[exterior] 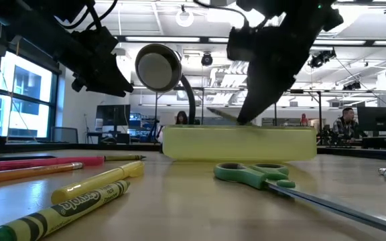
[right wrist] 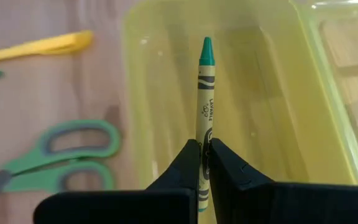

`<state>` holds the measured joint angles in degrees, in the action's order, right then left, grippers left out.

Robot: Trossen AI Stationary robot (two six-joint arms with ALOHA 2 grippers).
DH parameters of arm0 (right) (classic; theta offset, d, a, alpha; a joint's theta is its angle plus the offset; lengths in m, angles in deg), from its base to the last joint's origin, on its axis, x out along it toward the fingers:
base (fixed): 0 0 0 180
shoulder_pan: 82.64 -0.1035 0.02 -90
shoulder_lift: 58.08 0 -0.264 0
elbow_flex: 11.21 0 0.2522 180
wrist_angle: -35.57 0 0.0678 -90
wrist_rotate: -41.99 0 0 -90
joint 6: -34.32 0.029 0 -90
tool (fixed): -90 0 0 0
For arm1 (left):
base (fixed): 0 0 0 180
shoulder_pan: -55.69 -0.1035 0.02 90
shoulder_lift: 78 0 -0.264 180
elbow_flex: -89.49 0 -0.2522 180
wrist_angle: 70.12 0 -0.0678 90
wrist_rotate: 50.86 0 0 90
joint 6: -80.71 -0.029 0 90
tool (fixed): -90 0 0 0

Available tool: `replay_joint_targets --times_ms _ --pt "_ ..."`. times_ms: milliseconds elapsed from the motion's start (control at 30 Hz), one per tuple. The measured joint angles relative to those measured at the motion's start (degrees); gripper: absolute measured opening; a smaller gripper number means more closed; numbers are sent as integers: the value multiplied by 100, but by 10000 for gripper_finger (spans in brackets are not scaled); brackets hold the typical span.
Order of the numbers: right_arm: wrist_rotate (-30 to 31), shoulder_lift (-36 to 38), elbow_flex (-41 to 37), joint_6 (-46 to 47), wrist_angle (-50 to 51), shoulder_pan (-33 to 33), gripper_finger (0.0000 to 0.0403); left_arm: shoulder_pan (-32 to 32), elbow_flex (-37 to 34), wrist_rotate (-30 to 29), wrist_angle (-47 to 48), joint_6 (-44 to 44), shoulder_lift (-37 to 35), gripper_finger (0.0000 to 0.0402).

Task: Pick & place school supplies into a supply box
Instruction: Put the green crayon into the yellow supply box

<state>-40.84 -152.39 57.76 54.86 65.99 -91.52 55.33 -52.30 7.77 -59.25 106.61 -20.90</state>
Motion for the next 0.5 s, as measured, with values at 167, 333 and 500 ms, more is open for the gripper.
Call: replay_joint_targets --times_ms 167,333,500 --pt "-217 -246 -1 15 -112 73 5 0 0 63 -2 16 0 216" --pt "-326 -395 -1 18 -157 64 32 -1 0 63 1 14 0 216" --pt "-658 -395 -1 145 -278 63 67 0 0 62 1 17 0 216"
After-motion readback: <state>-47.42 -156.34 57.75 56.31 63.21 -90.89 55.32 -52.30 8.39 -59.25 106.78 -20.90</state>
